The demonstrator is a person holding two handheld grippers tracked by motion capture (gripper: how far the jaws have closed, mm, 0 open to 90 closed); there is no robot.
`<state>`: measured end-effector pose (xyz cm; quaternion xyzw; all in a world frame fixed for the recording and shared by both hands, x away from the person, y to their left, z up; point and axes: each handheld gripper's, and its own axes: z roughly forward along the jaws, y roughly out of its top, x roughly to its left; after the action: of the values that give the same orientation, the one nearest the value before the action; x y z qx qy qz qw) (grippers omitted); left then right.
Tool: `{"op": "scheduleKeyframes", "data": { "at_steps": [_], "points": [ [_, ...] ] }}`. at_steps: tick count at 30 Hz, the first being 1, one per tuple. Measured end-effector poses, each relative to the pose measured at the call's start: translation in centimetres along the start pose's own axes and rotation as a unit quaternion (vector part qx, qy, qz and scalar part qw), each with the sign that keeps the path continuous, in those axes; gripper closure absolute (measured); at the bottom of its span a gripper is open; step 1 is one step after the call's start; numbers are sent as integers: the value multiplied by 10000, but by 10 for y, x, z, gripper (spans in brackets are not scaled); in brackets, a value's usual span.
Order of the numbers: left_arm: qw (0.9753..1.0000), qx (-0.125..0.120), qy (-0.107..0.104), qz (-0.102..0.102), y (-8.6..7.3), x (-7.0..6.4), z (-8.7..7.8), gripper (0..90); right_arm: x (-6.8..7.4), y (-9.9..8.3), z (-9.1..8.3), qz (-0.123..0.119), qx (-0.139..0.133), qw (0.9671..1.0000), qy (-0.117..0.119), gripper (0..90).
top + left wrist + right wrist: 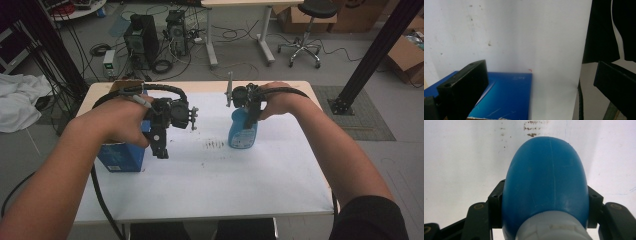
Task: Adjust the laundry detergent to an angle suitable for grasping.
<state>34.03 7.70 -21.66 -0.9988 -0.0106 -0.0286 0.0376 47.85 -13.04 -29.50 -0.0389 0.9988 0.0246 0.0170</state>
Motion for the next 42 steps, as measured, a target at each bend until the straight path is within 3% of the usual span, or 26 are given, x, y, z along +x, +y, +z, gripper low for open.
{"op": "scheduleKeyframes", "data": {
  "at_steps": [17,33,36,37,42],
  "points": [
    [10000,21,62,19,5,-2,-5,1,8,-9,-27,335,56,9994,48,381],
    [9999,32,141,58,9,-8,-9,1,10,-11,-39,1027,137,9946,-11,381],
    [9999,29,143,46,9,-8,-9,2,11,-9,-40,1196,181,9927,3,381],
    [9999,28,145,51,9,-8,-9,2,10,-8,-40,1466,237,9889,-7,381],
    [9999,22,159,59,9,-9,-9,1,12,-7,-40,1887,300,9815,-109,381]
  ]
}}
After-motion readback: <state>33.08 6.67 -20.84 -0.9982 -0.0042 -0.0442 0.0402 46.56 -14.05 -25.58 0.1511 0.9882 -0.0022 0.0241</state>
